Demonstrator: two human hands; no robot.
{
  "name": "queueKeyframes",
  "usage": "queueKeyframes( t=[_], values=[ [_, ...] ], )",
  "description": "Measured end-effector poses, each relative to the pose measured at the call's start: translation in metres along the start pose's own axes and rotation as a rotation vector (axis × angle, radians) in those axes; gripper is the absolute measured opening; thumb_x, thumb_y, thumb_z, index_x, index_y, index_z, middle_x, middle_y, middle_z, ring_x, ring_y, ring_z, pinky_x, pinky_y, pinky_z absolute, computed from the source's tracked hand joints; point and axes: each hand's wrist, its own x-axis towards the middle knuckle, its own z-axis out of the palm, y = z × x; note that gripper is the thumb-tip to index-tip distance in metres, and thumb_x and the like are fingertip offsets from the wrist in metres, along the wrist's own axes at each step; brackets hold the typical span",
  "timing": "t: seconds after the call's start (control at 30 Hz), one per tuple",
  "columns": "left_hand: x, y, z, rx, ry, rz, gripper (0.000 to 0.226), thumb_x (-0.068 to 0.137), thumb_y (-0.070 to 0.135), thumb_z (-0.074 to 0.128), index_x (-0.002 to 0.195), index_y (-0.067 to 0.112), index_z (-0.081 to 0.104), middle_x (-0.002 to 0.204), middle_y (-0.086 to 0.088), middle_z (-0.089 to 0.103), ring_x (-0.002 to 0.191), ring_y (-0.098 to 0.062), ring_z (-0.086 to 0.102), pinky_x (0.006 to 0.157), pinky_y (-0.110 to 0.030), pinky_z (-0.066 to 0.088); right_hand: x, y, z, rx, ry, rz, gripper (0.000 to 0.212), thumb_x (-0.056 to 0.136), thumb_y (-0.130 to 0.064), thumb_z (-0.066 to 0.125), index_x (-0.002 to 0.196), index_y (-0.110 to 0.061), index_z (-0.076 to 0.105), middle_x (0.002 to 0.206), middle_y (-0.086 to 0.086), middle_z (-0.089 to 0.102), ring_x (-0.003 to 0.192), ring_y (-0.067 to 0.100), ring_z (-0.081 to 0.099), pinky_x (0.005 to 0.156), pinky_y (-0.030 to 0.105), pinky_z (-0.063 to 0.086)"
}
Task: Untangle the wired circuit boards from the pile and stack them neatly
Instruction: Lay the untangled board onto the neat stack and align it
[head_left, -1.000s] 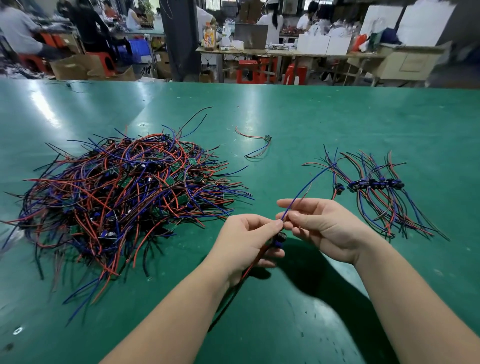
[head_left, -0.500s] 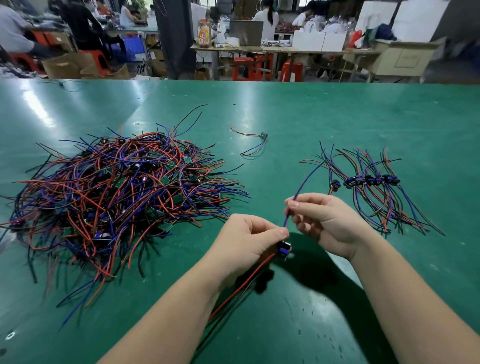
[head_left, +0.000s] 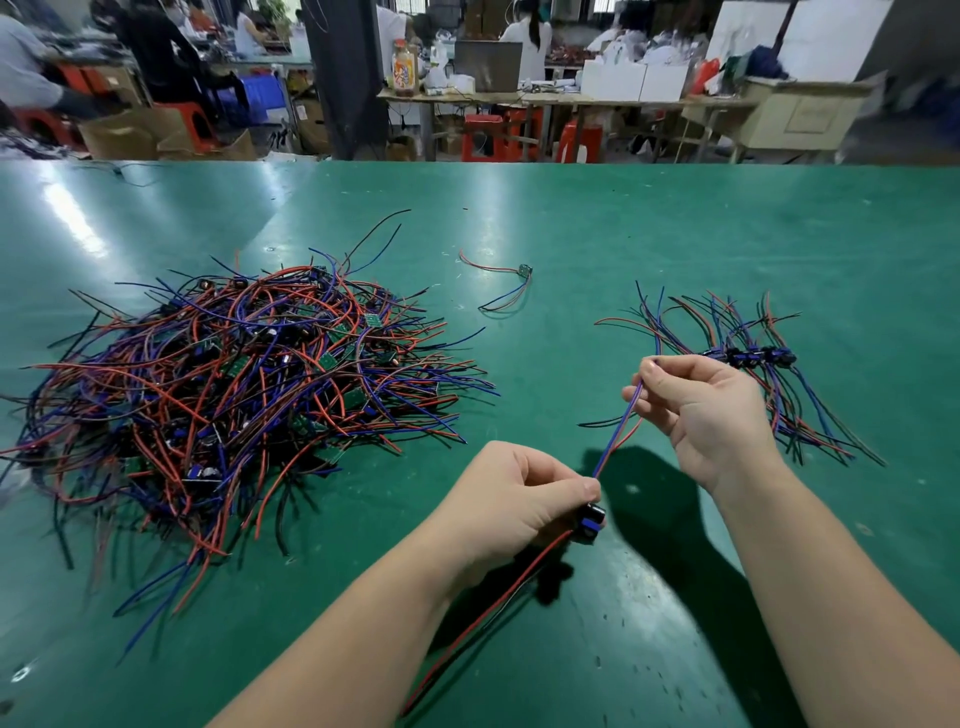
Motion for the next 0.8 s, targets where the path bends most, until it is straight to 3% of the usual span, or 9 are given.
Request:
queueKeyframes(
  t=[0.2,0.4,0.5,0.57,0.67,0.73,0.8],
  values=[
    [0.004,-0.004,-0.002,0.113,0.039,0.01,0.014,0.083,0.017,0.073,0.073,0.007,0.072,0.082,-0.023,0.071,0.058,-0.018,0.057,0.054,-0.02,0.047,0.0,-0.006,-0.001,0.012,0.061,0.086,0.023,0.085,0.004,0.063,0.068,-0.005,0.051,0.044,0.003,0.058,0.043,0.017,0.063,0.04,0.018,0.048],
    [0.004,-0.004,-0.003,0.174,0.045,0.022,0.014,0.083,0.021,0.073,0.074,0.011,0.073,0.081,-0.02,0.073,0.059,-0.014,0.054,0.059,-0.02,0.043,0.0,-0.006,-0.004,-0.022,0.047,0.133,0.024,0.087,0.003,0.061,0.069,-0.006,0.048,0.042,0.002,0.056,0.041,0.015,0.063,0.038,0.017,0.047],
    [0.004,-0.004,-0.004,0.175,0.051,0.033,0.014,0.083,0.02,0.073,0.071,0.013,0.073,0.08,-0.019,0.072,0.059,-0.016,0.055,0.06,-0.022,0.044,0.002,-0.001,-0.002,-0.016,0.061,0.143,0.023,0.091,-0.007,0.06,0.072,-0.007,0.049,0.043,0.003,0.055,0.04,0.014,0.062,0.037,0.016,0.046],
    [0.004,-0.004,-0.005,0.173,0.074,0.077,0.015,0.082,0.019,0.073,0.069,0.012,0.072,0.072,-0.016,0.072,0.057,-0.016,0.056,0.06,-0.023,0.046,0.003,-0.001,0.0,0.01,0.069,0.144,0.019,0.097,-0.022,0.053,0.084,-0.008,0.051,0.05,0.006,0.056,0.042,0.015,0.063,0.039,0.017,0.047],
    [0.004,-0.001,-0.003,0.012,0.139,0.168,0.017,0.084,0.012,0.071,0.066,0.011,0.071,0.073,-0.022,0.07,0.064,-0.024,0.062,0.069,-0.039,0.054,0.005,-0.001,0.002,0.11,0.06,0.242,0.031,0.104,-0.034,0.033,0.106,-0.006,0.046,0.077,0.02,0.061,0.058,0.023,0.068,0.046,0.023,0.054],
    [0.006,0.002,-0.003,-0.101,0.189,0.199,0.018,0.085,0.009,0.068,0.067,0.011,0.07,0.07,-0.016,0.071,0.061,-0.022,0.065,0.07,-0.039,0.056,0.001,0.001,0.004,0.071,-0.024,0.296,0.032,0.102,-0.033,0.036,0.103,-0.004,0.049,0.081,0.02,0.064,0.066,0.024,0.067,0.052,0.025,0.057],
    [0.006,0.004,-0.005,-0.16,0.213,0.197,0.016,0.086,0.009,0.067,0.071,0.009,0.071,0.069,-0.012,0.072,0.058,-0.018,0.065,0.067,-0.034,0.057,-0.008,0.006,0.009,-0.032,-0.266,0.335,0.03,0.091,-0.033,0.051,0.098,-0.004,0.057,0.075,0.011,0.068,0.064,0.019,0.066,0.055,0.024,0.055]
  ],
)
